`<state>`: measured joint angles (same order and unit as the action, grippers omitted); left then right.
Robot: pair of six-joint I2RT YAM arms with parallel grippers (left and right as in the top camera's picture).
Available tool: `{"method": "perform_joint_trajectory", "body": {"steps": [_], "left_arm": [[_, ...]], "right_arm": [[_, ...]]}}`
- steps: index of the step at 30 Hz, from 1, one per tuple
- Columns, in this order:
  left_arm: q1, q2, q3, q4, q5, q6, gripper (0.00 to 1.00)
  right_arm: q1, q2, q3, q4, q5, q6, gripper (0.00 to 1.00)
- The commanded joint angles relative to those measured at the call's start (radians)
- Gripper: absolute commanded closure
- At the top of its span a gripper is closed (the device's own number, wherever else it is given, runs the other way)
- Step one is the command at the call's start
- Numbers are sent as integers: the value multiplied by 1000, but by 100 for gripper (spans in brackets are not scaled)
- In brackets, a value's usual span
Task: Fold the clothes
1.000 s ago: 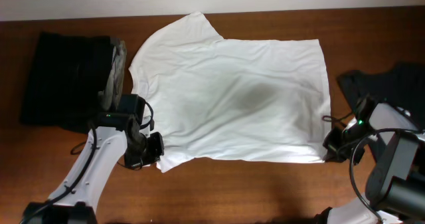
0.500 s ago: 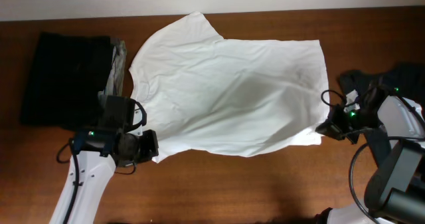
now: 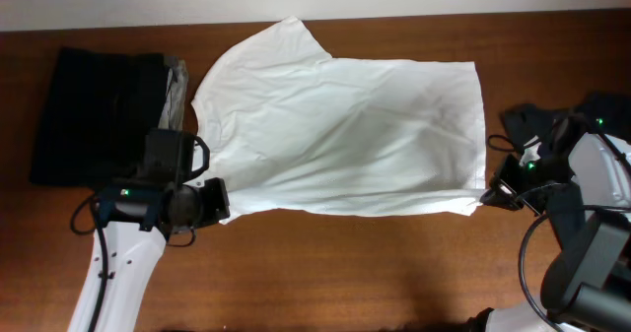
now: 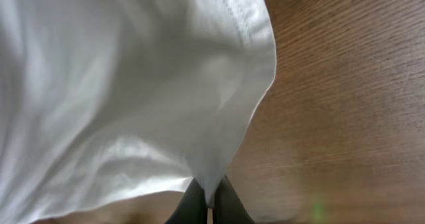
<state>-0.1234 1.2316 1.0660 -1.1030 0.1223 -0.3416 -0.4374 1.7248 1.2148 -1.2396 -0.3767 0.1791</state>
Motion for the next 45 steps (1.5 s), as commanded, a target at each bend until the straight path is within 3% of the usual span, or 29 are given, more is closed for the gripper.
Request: {"method": "perform_joint_trajectory", "body": {"steps": [1, 5, 11, 18, 23, 28, 36, 41, 45], "left_arm": [[0, -21, 93, -69, -19, -1, 100], [0, -21, 154, -199, -42, 25, 100], [0, -21, 155, -244, -53, 25, 100], [0, 44, 155, 77, -48, 155, 100], [0, 185, 155, 197, -48, 254, 100], [0, 217, 155, 245, -48, 265, 100], [0, 159, 213, 5, -32, 264, 100], [0, 68, 214, -250, -6, 212, 100], [0, 14, 214, -342, -3, 151, 100]], "right_arm": [[-2, -74, 73, -106, 24, -10, 96], [-2, -174, 107, -200, 24, -5, 96], [-2, -240, 106, -257, 39, -5, 96], [0, -232, 106, 33, 11, 119, 96], [47, -188, 106, 171, 8, 145, 96], [72, -149, 106, 190, 24, 156, 96], [56, -174, 106, 72, 26, 143, 96], [37, -182, 106, -134, 270, 143, 96], [37, -190, 106, -251, 269, 123, 96]]}}
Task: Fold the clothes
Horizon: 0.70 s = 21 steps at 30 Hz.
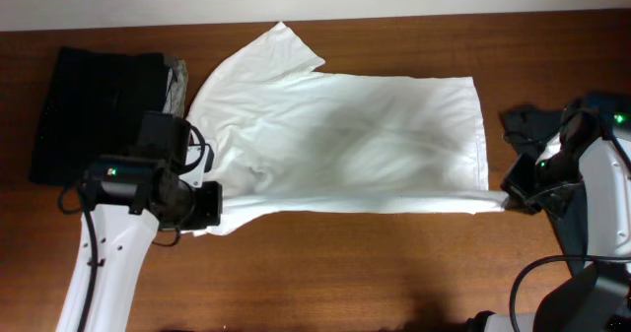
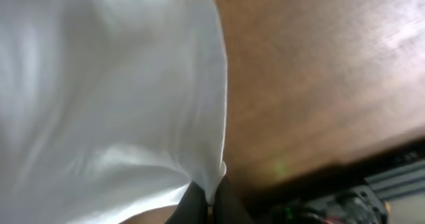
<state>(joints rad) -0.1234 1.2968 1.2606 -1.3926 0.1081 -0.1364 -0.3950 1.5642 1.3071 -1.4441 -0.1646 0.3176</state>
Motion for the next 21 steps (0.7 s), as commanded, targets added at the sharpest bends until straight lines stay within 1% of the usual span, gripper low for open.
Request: {"method": "perform_joint_trajectory", "body": {"steps": [1, 3, 5, 7, 9, 10, 13, 15, 18, 21], "left_arm": [[0, -77, 19, -87, 8, -54, 100], [0, -125, 19, -94, -10, -57, 100], [0, -145, 19, -16, -31, -56, 100], [0, -129, 19, 67, -32, -45, 100], [0, -66, 19, 153, -31, -3, 100], [0, -42, 19, 170, -31, 9, 100], [0, 117, 19, 240, -30, 57, 100], [0, 227, 19, 295, -30, 103, 100], [0, 345, 19, 406, -26, 112, 100], [-1, 394, 19, 492, -26, 116, 100]], "right_arm": [[-6, -51, 14, -72, 51, -21, 96], [-5, -103, 19, -34, 40, -21, 96], [-5, -136, 23, 48, 7, -2, 96], [-5, -127, 23, 101, -47, 14, 96], [-5, -98, 23, 138, -75, 13, 96], [-5, -86, 23, 152, -71, 13, 96], [-5, -19, 23, 223, -76, 13, 96], [-5, 56, 23, 285, -76, 14, 96], [-5, 180, 23, 357, -142, 16, 96], [-4, 246, 23, 459, -231, -29, 96]]}}
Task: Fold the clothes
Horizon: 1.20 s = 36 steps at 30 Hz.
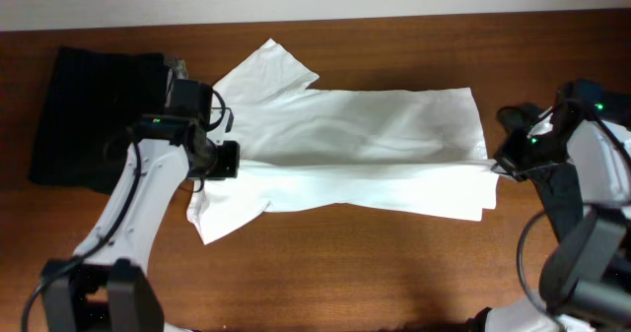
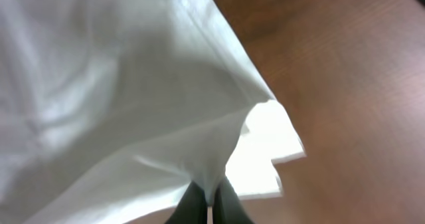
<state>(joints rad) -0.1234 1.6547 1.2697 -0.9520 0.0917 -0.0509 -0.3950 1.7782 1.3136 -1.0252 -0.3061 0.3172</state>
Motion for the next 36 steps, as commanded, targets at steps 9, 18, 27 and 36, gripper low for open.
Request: {"method": "perform_joint_trajectory", "body": {"steps": [9, 18, 27, 36], "left_arm": [[0, 38, 10, 135, -49, 52, 33], [75, 42, -35, -64, -54, 52, 28], [72, 232, -58, 271, 161, 52, 55], [72, 256, 19, 257, 235, 35, 100]], "right_arm": [[36, 61, 16, 206, -139, -32, 43], [8, 61, 16, -17, -135, -59, 36], [9, 61, 16, -11, -134, -70, 36], [10, 61, 16, -7, -135, -70, 36]]}}
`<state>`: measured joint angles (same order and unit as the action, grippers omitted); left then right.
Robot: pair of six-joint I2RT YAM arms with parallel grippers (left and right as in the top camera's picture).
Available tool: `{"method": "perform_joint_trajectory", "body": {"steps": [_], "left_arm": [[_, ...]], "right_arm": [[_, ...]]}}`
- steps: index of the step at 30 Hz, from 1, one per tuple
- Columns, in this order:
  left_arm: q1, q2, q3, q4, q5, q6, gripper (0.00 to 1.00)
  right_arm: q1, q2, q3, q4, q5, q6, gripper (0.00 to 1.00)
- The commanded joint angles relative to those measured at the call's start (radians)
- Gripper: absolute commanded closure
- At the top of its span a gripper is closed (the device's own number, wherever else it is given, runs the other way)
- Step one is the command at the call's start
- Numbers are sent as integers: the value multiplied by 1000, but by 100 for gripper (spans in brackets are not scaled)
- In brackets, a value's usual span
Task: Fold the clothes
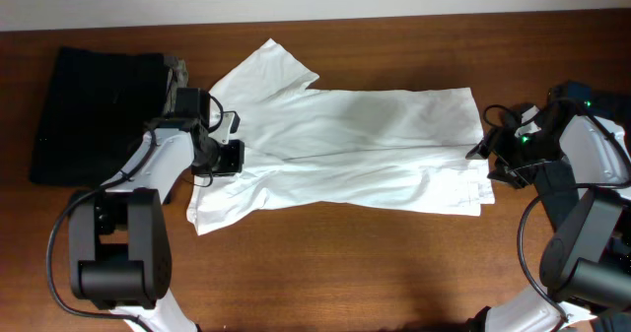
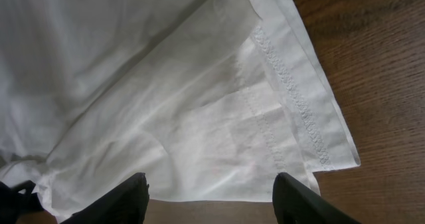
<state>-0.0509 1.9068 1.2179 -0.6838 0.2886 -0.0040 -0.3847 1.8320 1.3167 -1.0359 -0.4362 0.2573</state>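
A white T-shirt lies on the brown table, folded lengthwise, with one sleeve pointing to the back left. Its stitched hem lies in layers at the right end. My right gripper sits at that hem; in the right wrist view the right gripper is open, its fingers spread wide over the cloth and holding nothing. My left gripper rests at the shirt's left end by the collar; its jaws do not show clearly.
A stack of black folded clothes lies at the far left, with a grey piece at its edge. Dark cloth sits by the right arm. Bare wood runs along the front.
My right gripper was shut on the shirt's hem corner and now stands open, with the hem lying flat on the table. The left gripper has barely moved.
Both grippers first held the near edge of the spread-out shirt, one at each end. Then the edge was stretched taut between them. Later it lay over the shirt's middle, halving it lengthwise. Now the right end is let go.
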Motion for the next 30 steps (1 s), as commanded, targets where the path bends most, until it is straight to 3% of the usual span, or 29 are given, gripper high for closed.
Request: {"method": "perform_joint_trajectory", "body": {"steps": [1, 6, 7, 8, 9, 10, 14, 16, 18, 19, 21, 25, 30], "left_arm": [[0, 4, 123, -27, 38, -11, 99], [-38, 17, 189, 92, 38, -61, 97], [-57, 31, 189, 117, 37, -63, 84], [-67, 42, 189, 124, 37, -63, 42], [-74, 53, 189, 119, 34, -62, 17], [-76, 56, 189, 103, 25, -62, 8], [-42, 55, 194, -13, -61, -56, 3], [-18, 55, 194, -60, -76, -51, 4], [-7, 55, 193, -80, -69, -48, 35], [-12, 57, 193, -61, -49, -48, 57], [-35, 60, 193, 0, 13, -48, 71], [-102, 111, 193, 79, -2, -48, 98], [-107, 151, 194, 45, -52, -62, 100]], "right_arm": [[-1, 7, 13, 3, -4, -10, 36], [-1, 7, 13, 11, -4, -10, 36], [-1, 7, 13, 11, -4, -10, 36], [-1, 7, 13, 11, -4, -10, 36], [-1, 7, 13, 11, -4, -10, 36], [-1, 7, 13, 11, -4, -10, 36], [-1, 7, 13, 11, -5, -10, 36], [-1, 7, 13, 11, -4, -10, 36], [-1, 7, 13, 13, -4, -10, 36], [-1, 7, 13, 15, -4, -10, 36], [-1, 7, 13, 15, -4, -10, 36], [-1, 7, 13, 14, -5, -10, 36], [-1, 7, 13, 5, -5, -10, 36]]}}
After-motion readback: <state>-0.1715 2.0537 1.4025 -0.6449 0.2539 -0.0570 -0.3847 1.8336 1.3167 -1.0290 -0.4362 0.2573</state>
